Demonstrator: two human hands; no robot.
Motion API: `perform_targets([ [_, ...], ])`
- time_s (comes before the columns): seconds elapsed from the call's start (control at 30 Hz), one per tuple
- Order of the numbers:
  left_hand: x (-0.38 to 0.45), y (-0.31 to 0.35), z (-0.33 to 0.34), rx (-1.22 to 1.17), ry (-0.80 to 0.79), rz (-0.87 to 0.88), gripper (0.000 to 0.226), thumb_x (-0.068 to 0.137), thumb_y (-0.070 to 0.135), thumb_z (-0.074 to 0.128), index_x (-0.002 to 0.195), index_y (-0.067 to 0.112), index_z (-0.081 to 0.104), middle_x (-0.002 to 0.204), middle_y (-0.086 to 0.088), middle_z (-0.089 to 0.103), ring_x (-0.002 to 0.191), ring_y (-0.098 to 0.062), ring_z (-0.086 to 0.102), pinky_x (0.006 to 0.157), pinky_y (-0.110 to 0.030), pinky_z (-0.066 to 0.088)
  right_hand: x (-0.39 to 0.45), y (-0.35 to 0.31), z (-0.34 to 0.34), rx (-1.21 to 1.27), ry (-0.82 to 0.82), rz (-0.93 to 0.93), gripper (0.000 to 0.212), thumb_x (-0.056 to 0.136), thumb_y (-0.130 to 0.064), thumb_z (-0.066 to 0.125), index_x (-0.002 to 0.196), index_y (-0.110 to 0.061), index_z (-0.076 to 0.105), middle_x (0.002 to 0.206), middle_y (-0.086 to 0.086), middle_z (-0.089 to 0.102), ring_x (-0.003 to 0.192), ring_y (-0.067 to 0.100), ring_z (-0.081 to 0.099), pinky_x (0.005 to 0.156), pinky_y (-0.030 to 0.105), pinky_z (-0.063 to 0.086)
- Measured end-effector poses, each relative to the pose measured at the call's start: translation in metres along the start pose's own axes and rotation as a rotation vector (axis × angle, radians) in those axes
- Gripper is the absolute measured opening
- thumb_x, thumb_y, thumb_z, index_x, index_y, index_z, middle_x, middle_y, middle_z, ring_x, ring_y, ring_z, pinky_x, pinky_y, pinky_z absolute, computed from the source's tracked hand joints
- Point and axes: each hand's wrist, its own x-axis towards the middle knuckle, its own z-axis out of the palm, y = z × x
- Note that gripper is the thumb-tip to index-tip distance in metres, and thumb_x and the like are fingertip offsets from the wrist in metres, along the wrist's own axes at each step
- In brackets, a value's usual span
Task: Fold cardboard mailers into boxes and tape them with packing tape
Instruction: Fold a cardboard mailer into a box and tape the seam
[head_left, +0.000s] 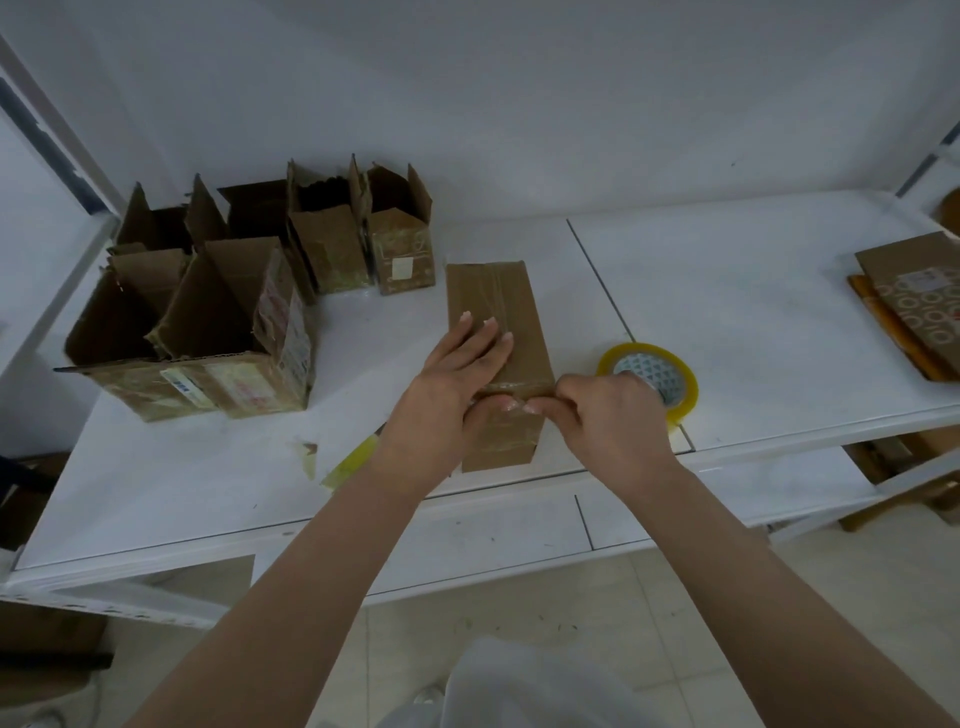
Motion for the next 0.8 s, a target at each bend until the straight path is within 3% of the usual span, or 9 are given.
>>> perform_targets([
  [0.13,0.0,0.002,-0.001,0.007,0.015,-0.011,0.057,0.09,0.026,0.061,0.142,0.01,0.044,0.152,-0.006,0.036,0.144,-0.012,0.013,0.114,-0.014,0.006,0.0,0.0,0.001,0.001,-0.028,-0.018,0.041,0.084,-0.037,0.07,0.062,-0.003,0.063,0.048,0.014,0.057,0.042,0.033,0.053,0.058,0.036,0.045],
  [0.23,0.0,0.002,-0.002,0.013,0.009,-0.036,0.057,0.09,0.025,0.062,0.142,0.01,0.043,0.152,-0.005,0.036,0.147,-0.016,0.015,0.115,-0.018,0.009,0.001,0.004,-0.002,0.064,-0.167,0.005,0.042,0.091,-0.044,0.059,0.074,-0.006,0.065,0.06,0.01,0.065,0.056,0.032,0.059,0.067,0.039,0.049],
  [0.33,0.001,0.0,-0.004,0.013,-0.009,-0.031,0.058,0.09,0.026,0.064,0.142,0.011,0.044,0.151,-0.004,0.038,0.146,-0.017,0.016,0.114,-0.012,0.006,-0.002,0.021,-0.011,0.278,-0.288,0.032,0.023,0.089,-0.034,0.066,0.083,-0.012,0.07,0.07,-0.003,0.069,0.065,0.014,0.063,0.065,0.034,0.051],
  [0.43,0.003,-0.001,-0.005,-0.009,-0.015,-0.028,0.058,0.089,0.027,0.065,0.141,0.012,0.045,0.151,-0.003,0.038,0.142,-0.008,0.012,0.11,-0.003,0.0,-0.001,0.035,-0.016,0.321,-0.275,0.038,0.008,0.087,-0.02,0.07,0.092,-0.016,0.075,0.082,-0.011,0.071,0.075,0.008,0.066,0.071,0.022,0.05],
  [0.6,0.002,-0.001,-0.007,-0.045,-0.011,-0.043,0.058,0.087,0.023,0.069,0.139,0.011,0.048,0.149,-0.003,0.041,0.142,-0.009,0.016,0.11,-0.003,0.003,0.02,0.032,-0.013,0.326,-0.3,0.029,0.013,0.083,-0.033,0.073,0.076,-0.022,0.072,0.062,-0.013,0.063,0.059,0.003,0.056,0.058,0.011,0.036],
  [0.7,0.004,0.002,-0.006,-0.028,-0.015,-0.046,0.056,0.087,0.021,0.069,0.139,0.009,0.049,0.148,-0.005,0.042,0.144,-0.016,0.019,0.112,-0.005,0.005,0.022,0.026,-0.005,0.264,-0.313,0.03,0.021,0.084,-0.032,0.072,0.071,-0.016,0.066,0.058,-0.011,0.058,0.054,0.005,0.053,0.056,0.017,0.034],
  [0.8,0.005,0.004,-0.005,-0.016,-0.011,-0.065,0.054,0.088,0.018,0.068,0.138,0.008,0.049,0.148,-0.006,0.043,0.146,-0.023,0.022,0.113,-0.01,0.007,0.022,0.02,0.001,0.197,-0.307,0.025,0.024,0.087,-0.028,0.068,0.075,-0.007,0.062,0.065,0.001,0.064,0.064,0.022,0.06,0.06,0.029,0.04],
])
